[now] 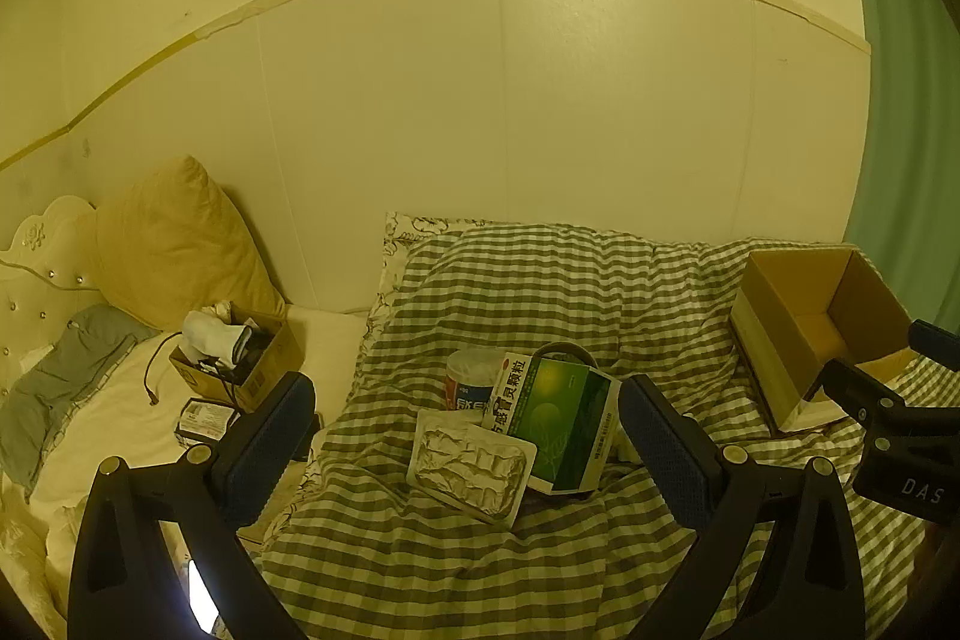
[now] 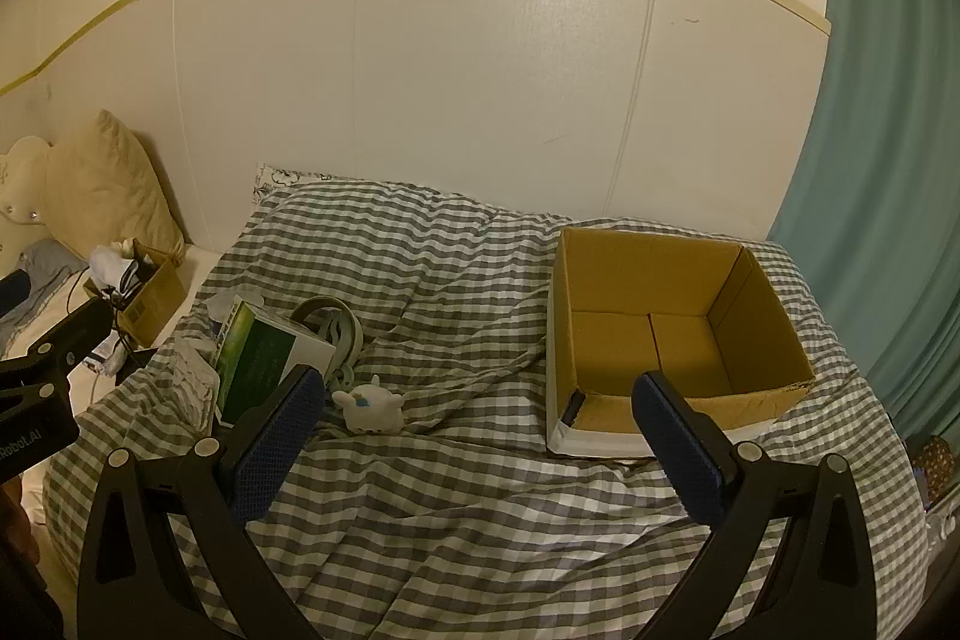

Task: Organize objects

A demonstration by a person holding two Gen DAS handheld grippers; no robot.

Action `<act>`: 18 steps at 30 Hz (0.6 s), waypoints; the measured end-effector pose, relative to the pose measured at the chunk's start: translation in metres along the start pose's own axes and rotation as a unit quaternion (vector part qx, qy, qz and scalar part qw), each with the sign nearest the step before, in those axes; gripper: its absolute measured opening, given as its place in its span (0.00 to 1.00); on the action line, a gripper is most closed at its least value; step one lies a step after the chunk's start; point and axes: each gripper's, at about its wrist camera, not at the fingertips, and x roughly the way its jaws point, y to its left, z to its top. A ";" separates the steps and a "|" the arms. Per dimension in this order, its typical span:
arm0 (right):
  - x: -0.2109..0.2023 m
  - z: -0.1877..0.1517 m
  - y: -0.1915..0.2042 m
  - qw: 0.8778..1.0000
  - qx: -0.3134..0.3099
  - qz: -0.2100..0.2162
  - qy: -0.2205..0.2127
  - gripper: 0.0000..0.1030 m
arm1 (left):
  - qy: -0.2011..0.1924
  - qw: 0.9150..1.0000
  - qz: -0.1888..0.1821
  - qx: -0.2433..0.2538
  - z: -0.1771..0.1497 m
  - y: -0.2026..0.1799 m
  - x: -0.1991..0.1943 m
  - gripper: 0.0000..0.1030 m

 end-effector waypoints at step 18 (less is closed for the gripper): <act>-0.001 -0.001 0.001 1.000 0.000 0.000 -0.001 1.00 | 0.005 1.000 -0.004 0.005 -0.002 0.001 0.002 1.00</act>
